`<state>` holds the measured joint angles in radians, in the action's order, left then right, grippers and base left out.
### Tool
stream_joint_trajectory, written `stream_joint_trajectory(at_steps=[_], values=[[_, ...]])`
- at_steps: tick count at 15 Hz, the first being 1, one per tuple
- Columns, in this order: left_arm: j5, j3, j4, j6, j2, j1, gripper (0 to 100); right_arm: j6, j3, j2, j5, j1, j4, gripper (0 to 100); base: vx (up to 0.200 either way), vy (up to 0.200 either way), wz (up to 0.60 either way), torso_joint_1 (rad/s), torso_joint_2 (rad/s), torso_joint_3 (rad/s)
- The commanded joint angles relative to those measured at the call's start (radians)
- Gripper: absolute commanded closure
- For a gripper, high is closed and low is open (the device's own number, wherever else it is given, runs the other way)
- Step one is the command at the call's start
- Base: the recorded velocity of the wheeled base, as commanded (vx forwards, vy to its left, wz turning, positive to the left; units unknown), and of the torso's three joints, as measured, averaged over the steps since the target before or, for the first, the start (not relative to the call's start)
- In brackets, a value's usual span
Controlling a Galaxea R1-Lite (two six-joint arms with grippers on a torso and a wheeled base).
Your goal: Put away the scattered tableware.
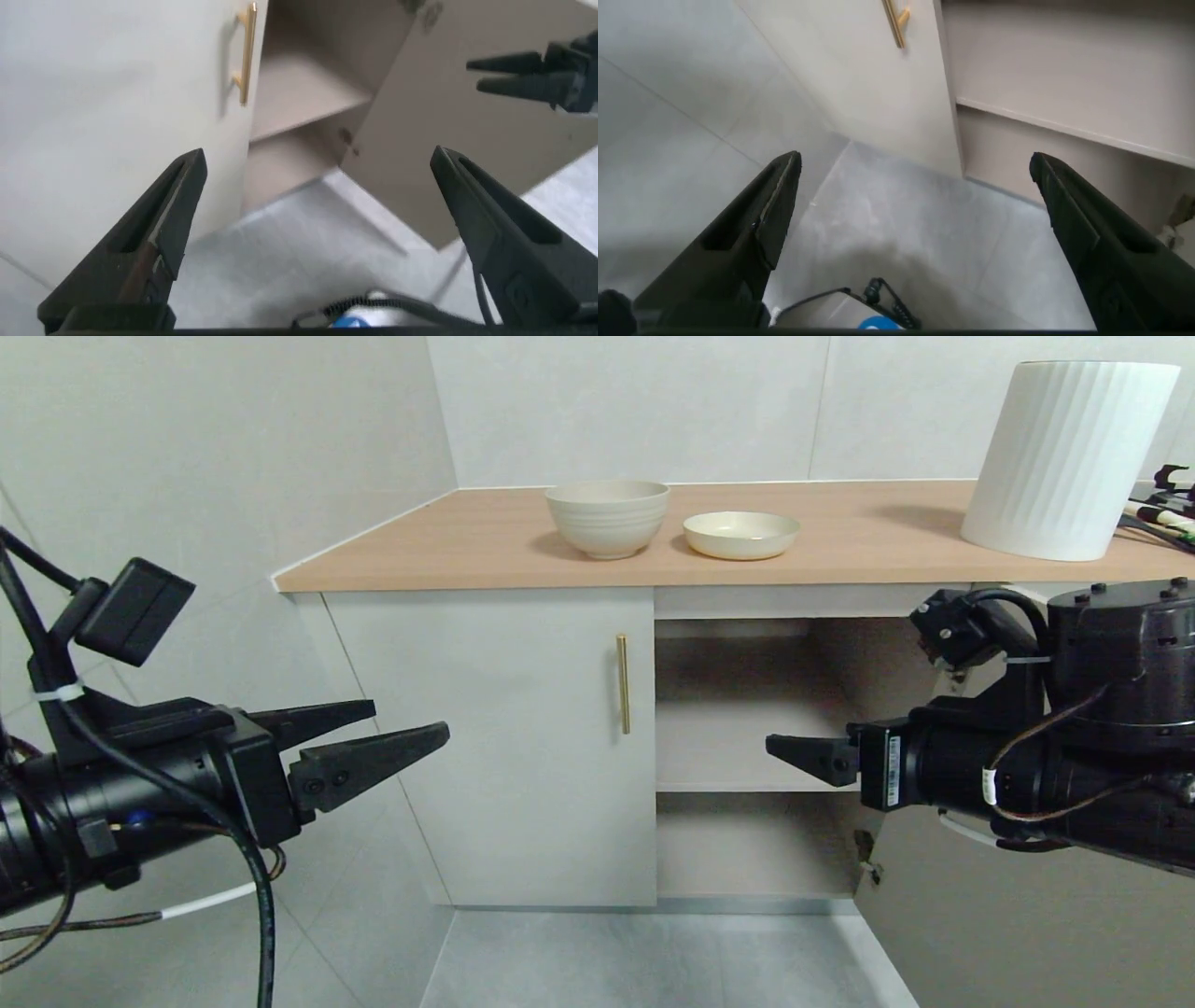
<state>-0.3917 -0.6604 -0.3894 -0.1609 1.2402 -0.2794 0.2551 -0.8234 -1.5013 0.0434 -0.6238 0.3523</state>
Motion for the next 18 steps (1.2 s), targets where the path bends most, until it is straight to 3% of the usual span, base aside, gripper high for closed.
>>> stream_joint_trajectory(at_steps=[1, 4, 18], values=[[0.001, -0.001, -0.009, 0.0, 0.027, 0.002, 0, 0.013, -0.014, 0.019, 0.003, -0.001, -0.013, 0, 0.0, 0.0, 0.0, 0.0, 0.0, 0.0], [0.008, -0.002, -0.009, 0.001, 0.022, 0.003, 0, 0.044, -0.049, 0.026, 0.007, -0.001, -0.102, 0, 0.067, 0.0, 0.0, 0.002, 0.0, 0.001], [0.016, 0.001, -0.009, 0.001, 0.01, 0.005, 0, 0.038, -0.005, 0.029, -0.004, -0.002, -0.098, 0, 0.186, 0.0, 0.0, 0.004, 0.0, 0.003]])
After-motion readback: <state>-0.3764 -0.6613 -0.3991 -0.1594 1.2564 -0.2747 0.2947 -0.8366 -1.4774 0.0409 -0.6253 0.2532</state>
